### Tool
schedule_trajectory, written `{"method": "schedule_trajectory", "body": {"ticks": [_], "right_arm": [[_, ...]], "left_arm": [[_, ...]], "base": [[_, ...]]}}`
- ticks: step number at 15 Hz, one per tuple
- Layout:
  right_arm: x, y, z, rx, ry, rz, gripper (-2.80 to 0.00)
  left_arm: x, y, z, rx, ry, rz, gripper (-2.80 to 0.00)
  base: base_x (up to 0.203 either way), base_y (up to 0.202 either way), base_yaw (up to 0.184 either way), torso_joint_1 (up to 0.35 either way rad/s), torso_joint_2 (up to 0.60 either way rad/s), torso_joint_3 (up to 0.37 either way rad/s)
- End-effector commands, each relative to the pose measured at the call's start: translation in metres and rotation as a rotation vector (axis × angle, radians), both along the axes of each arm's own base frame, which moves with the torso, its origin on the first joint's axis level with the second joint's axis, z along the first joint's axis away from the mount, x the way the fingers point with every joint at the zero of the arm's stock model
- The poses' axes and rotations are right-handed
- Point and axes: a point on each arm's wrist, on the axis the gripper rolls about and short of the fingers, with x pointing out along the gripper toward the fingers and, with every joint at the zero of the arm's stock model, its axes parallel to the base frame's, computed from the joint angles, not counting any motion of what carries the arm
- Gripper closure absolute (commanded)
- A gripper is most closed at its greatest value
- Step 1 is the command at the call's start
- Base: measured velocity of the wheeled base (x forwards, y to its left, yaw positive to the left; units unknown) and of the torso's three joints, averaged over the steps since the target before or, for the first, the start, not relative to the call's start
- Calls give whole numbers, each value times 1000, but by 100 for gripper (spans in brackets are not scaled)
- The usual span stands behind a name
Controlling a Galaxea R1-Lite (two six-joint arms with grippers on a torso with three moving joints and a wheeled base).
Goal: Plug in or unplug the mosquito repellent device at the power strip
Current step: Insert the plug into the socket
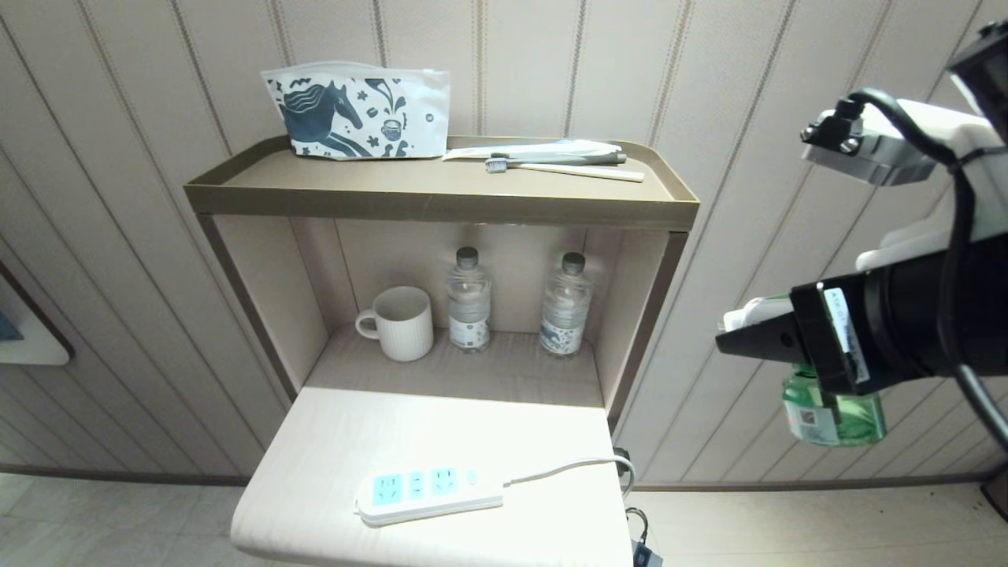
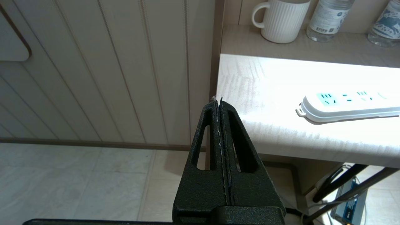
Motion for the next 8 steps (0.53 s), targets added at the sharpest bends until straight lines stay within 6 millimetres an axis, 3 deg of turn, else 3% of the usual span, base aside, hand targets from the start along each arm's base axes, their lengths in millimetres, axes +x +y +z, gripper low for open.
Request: {"method": "schedule_trajectory", "body": {"ticks": [1, 8], "right_arm": [[-2, -2, 2, 7, -6, -2, 0], [-7, -18, 5, 25, -17, -34, 0]], "left_arm": [[0, 0, 0, 0, 4, 1, 0], [0, 0, 0, 0, 4, 1, 0]], "base": [[0, 0, 0, 0, 0, 0], [0, 0, 0, 0, 0, 0]]}}
